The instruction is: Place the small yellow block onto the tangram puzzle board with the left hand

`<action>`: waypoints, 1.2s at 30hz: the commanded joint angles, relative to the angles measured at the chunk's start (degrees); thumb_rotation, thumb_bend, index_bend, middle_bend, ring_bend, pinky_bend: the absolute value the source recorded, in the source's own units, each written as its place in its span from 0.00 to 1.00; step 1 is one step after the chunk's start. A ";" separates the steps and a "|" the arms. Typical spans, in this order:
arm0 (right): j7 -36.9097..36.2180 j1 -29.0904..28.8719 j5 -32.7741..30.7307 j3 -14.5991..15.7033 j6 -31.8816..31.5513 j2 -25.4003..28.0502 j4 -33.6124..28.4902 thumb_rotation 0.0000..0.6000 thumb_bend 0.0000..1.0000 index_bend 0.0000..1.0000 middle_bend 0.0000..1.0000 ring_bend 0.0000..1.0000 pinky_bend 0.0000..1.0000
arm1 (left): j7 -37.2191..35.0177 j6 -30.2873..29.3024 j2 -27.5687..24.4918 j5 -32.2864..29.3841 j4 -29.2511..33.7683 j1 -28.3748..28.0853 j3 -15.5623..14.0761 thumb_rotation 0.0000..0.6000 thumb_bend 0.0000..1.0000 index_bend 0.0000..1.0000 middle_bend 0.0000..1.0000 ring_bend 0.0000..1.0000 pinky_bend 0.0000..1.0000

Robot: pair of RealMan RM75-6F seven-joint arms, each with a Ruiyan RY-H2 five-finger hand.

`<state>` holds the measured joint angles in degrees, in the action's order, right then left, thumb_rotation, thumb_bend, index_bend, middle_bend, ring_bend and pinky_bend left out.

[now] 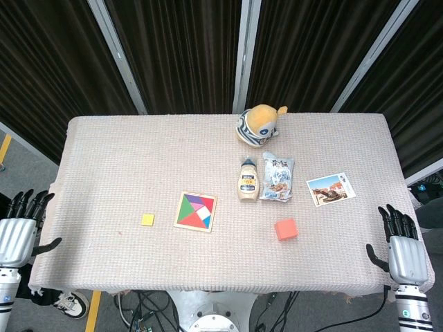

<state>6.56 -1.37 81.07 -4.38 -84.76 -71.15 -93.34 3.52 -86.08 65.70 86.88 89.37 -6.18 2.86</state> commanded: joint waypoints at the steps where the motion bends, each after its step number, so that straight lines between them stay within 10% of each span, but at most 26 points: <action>1: 0.04 -0.04 -0.18 0.21 0.39 -0.17 0.26 1.00 0.25 0.00 0.00 0.00 0.00 | 0.37 0.14 -0.12 0.05 0.22 0.02 -0.18 1.00 0.05 0.11 0.10 0.00 0.00; 36: -1.43 -0.32 -0.63 -0.09 0.93 0.15 1.79 1.00 0.25 0.00 0.00 0.00 0.00 | -0.81 15.17 6.93 -0.60 -0.27 -10.03 0.12 1.00 0.05 0.15 0.10 0.00 0.00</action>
<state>5.05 -1.71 80.47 -4.43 -83.76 -70.99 -91.56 2.64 -71.63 71.99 86.42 89.48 -15.57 2.85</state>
